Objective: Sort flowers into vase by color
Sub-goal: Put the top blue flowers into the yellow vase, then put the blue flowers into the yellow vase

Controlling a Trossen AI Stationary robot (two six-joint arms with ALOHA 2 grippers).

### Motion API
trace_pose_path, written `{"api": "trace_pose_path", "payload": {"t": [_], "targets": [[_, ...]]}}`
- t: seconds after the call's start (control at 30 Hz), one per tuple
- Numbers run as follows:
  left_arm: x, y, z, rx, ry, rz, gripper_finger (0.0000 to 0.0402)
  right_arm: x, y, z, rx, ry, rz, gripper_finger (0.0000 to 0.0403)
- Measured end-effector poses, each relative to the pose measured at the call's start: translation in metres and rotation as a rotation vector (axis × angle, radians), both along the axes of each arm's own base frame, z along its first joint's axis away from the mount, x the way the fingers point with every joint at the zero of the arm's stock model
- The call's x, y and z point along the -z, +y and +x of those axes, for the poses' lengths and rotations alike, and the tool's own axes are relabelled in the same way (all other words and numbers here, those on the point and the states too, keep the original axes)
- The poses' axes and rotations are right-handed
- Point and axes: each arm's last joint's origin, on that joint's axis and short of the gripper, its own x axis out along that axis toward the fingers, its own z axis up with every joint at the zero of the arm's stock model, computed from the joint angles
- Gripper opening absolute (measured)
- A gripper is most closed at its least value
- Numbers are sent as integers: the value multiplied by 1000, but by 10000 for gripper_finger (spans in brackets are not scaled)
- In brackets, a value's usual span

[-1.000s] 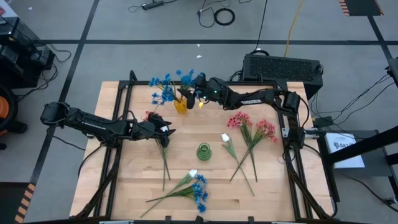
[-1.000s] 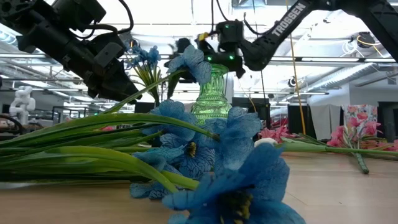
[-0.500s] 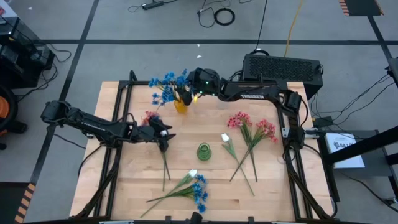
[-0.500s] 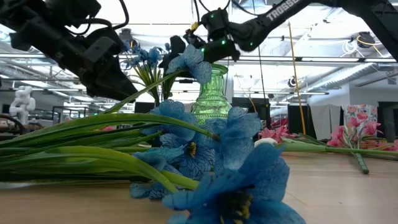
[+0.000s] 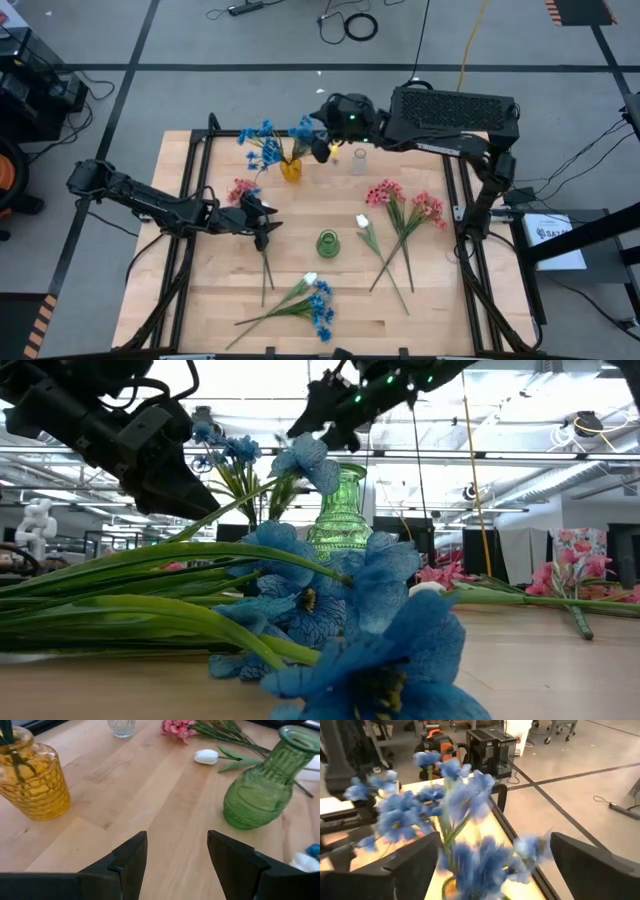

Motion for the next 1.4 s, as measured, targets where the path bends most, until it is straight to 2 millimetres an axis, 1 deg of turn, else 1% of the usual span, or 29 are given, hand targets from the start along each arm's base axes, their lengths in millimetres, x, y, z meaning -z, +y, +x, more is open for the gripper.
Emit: {"api": "trace_pose_path", "payload": {"t": [0.2, 0.3, 0.37, 0.43, 0.53, 0.6, 0.7, 0.77, 0.83, 0.93, 1.03, 1.2, 1.4], "targets": [[-3, -6, 1, 27, -43, -13, 215, -45, 13, -31, -5, -71, -46, 368], [-5, -9, 2, 39, -59, -16, 215, -60, 20, -44, -10, -89, -62, 368], [-5, -11, 1, 49, -58, -16, 215, -69, 28, -52, -24, -91, -67, 368], [-5, -14, 1, 64, -60, -18, 215, -78, 40, -62, -49, -84, -68, 368], [-9, -19, 2, 139, -86, -29, 215, -89, 63, -82, -96, -30, -55, 368], [-18, -24, 4, 212, -118, -34, 215, -93, 79, -96, -131, 17, -30, 368], [-37, -34, 10, 318, -175, -37, 215, -99, 104, -116, -176, 61, 48, 368], [-47, -42, 11, 385, -192, -28, 215, -97, 122, -125, -207, 87, 86, 368], [-58, -52, 12, 432, -190, -24, 215, -89, 139, -130, -212, 111, 99, 368], [-69, -68, 10, 456, -136, -36, 215, -69, 163, -135, -212, 148, 119, 368], [-71, -88, 9, 452, -45, -21, 215, -50, 182, -139, -172, 140, 123, 368], [-62, -129, 18, 492, 75, -34, 215, -23, 208, -140, -153, 66, 129, 368], [-33, -181, 31, 567, 200, -34, 215, -5, 231, -140, -143, 16, 127, 368]]}}
